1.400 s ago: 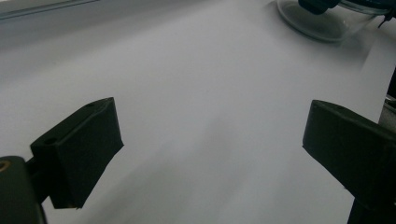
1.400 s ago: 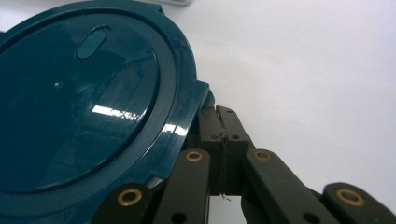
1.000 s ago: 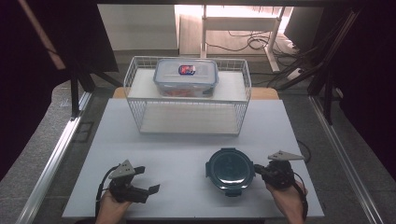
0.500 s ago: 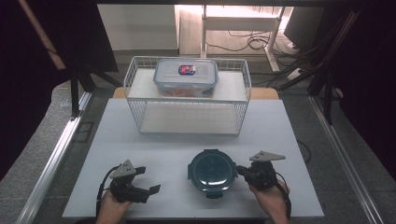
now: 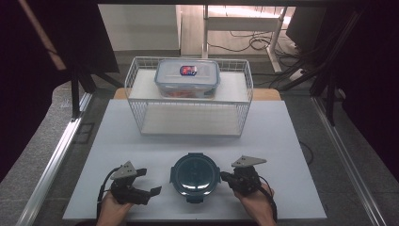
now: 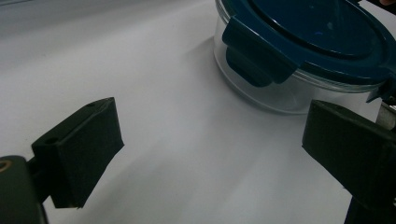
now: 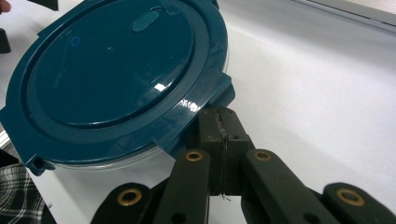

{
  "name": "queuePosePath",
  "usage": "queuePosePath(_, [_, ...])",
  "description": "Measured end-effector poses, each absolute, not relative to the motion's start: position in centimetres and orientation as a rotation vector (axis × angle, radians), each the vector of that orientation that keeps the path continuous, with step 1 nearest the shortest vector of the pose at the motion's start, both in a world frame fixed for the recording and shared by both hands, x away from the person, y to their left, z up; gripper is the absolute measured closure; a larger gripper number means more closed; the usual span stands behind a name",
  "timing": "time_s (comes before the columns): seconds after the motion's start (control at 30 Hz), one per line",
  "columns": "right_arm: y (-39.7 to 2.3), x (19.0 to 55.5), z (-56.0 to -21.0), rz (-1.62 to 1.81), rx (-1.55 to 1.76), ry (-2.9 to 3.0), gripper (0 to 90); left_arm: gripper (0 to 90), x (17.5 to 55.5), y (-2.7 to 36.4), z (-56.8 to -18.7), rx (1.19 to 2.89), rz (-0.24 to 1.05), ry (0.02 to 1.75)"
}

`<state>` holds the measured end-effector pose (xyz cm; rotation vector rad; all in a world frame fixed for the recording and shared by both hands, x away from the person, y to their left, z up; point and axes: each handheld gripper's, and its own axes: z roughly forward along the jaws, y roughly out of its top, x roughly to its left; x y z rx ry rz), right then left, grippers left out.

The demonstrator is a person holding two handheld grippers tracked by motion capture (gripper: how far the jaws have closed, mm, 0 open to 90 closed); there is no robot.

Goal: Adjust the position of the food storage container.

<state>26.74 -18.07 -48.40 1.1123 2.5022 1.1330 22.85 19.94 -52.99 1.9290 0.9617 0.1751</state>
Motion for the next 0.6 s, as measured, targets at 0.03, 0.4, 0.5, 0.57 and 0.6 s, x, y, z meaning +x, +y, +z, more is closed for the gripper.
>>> queuePosePath(0.03, [-18.2, 26.9, -48.4, 1.133, 1.100, 2.514, 89.4, 4.3, 22.8, 20.0, -53.0, 1.930, 0.174, 0.962])
queuePosePath(0.4, [-20.7, 26.4, -47.5, 1.242, 1.019, 2.433, 43.3, 5.5, 22.6, 20.2, -52.9, 1.932, 0.152, 0.950])
queuePosePath(0.5, [-21.4, 26.6, -47.8, 1.294, 1.027, 2.433, 25.2, 5.5, 22.6, 20.1, -52.9, 1.939, 0.152, 0.947])
queuePosePath(0.57, [-21.7, 26.7, -47.9, 1.317, 1.034, 2.436, 16.1, 5.5, 22.6, 20.1, -52.9, 1.941, 0.148, 0.949])
queuePosePath(0.6, [-21.8, 26.6, -48.0, 1.324, 1.034, 2.433, 12.6, 5.5, 22.6, 20.1, -53.0, 1.942, 0.146, 0.949])
